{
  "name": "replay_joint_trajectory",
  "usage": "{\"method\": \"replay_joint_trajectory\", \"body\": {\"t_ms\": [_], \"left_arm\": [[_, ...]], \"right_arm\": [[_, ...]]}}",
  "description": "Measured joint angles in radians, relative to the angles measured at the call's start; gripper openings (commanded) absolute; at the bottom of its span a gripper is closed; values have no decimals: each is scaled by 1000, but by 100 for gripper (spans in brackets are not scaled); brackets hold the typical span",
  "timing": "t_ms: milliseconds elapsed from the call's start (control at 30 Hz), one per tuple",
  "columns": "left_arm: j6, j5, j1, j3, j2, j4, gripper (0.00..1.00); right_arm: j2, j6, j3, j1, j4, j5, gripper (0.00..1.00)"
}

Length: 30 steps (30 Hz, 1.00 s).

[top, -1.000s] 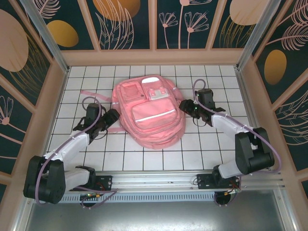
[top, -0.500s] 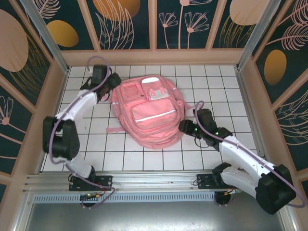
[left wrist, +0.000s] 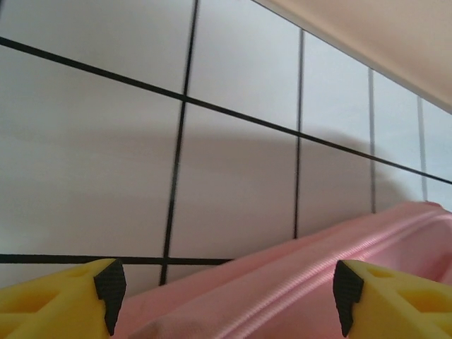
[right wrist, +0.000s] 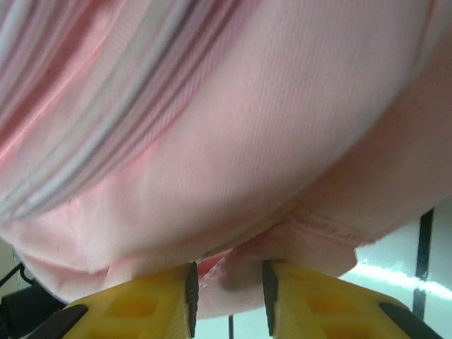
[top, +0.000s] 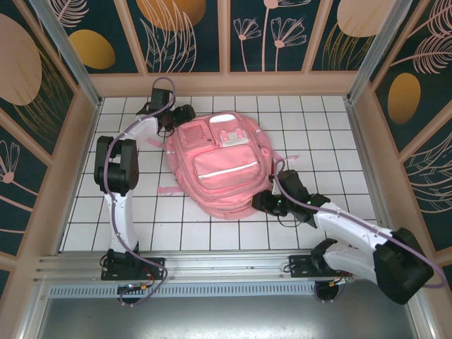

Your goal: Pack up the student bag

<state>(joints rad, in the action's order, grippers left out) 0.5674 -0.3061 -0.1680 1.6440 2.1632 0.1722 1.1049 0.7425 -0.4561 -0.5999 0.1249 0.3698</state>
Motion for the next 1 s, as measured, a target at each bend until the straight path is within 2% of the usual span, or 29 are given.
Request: {"method": "replay_joint_trajectory", "body": {"t_ms": [133, 233, 400, 533, 633, 733, 800, 933, 1000], "left_arm": [[12, -32, 16, -143, -95, -60, 78], [35, -32, 42, -260, -176, -114, 78], [108, -10, 97, -496, -352, -200, 78], [160, 38, 76, -658, -539, -159, 79], [176, 81, 48, -726, -670, -113, 79], [180, 101, 39, -746, -761, -82, 80], [186, 102, 39, -758, -802, -82, 80], [199, 78, 28, -812, -858, -82, 80], [205, 68, 10, -840, -876, -81, 81]], "right_arm": [[135, -36, -83, 100, -4, 32, 41], [267, -93, -209, 152, 49, 24, 43], [459, -174, -443, 229, 98, -85, 47], [457, -211, -518, 259, 87, -248, 55], [393, -238, -513, 251, 78, -307, 56], [268, -262, -441, 212, 37, -344, 54], [146, -285, -340, 143, -19, -370, 54], [-117, -349, -55, -111, -208, -369, 54], [-175, -352, 52, -218, -289, -351, 54]]}}
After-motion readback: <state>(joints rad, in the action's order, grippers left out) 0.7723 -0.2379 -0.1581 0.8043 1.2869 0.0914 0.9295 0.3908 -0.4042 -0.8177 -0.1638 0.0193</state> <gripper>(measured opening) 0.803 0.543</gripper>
